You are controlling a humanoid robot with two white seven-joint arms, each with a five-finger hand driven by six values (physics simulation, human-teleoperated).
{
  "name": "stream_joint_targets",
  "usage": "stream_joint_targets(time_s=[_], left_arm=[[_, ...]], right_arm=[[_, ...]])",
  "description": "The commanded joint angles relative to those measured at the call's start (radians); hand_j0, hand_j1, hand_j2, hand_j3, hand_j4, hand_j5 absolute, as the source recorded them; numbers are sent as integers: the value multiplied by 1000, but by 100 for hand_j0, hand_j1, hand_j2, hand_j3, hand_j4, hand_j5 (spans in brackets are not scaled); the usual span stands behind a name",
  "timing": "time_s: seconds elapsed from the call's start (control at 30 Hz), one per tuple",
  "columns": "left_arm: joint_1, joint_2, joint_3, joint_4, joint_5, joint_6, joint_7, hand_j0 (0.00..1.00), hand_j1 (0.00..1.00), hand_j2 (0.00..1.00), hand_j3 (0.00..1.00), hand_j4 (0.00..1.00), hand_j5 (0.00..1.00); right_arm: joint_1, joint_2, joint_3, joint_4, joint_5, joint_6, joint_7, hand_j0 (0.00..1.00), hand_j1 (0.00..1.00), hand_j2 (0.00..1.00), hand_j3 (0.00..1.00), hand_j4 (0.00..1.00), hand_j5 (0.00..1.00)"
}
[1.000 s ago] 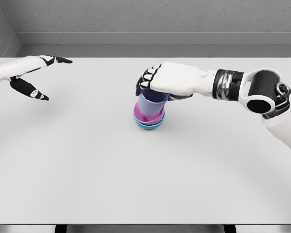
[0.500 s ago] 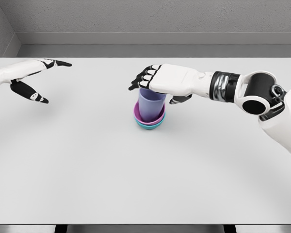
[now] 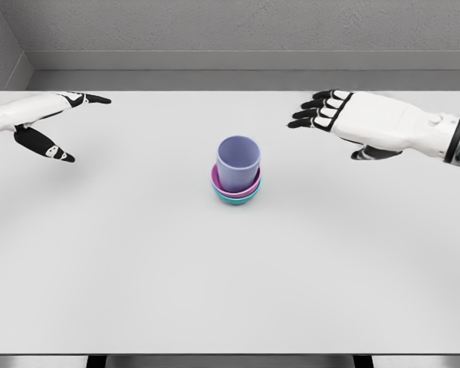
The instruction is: Stacking bowl and cup with both arms
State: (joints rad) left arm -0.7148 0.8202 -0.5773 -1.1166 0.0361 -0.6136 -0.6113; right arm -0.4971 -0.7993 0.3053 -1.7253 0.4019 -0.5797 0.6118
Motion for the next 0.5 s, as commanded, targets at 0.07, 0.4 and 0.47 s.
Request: stream_joint_targets(time_s=[0.07,0.4,0.47], left_arm=[[0,2,2,0,7,3,0,100,100,100,100,100,100],[3,4,1,0,5,3,0,100,100,100,100,100,100],[3,4,1,0,4,3,0,100,100,100,100,100,100]], right_arm=[[37,-63,-107,61,-17,-31,-1,100,100,100,100,100,100],[60,-47,-38,58,-17,-31,-1,100,100,100,100,100,100],[58,-46,-38,56,-17,-31,-1,100,100,100,100,100,100]])
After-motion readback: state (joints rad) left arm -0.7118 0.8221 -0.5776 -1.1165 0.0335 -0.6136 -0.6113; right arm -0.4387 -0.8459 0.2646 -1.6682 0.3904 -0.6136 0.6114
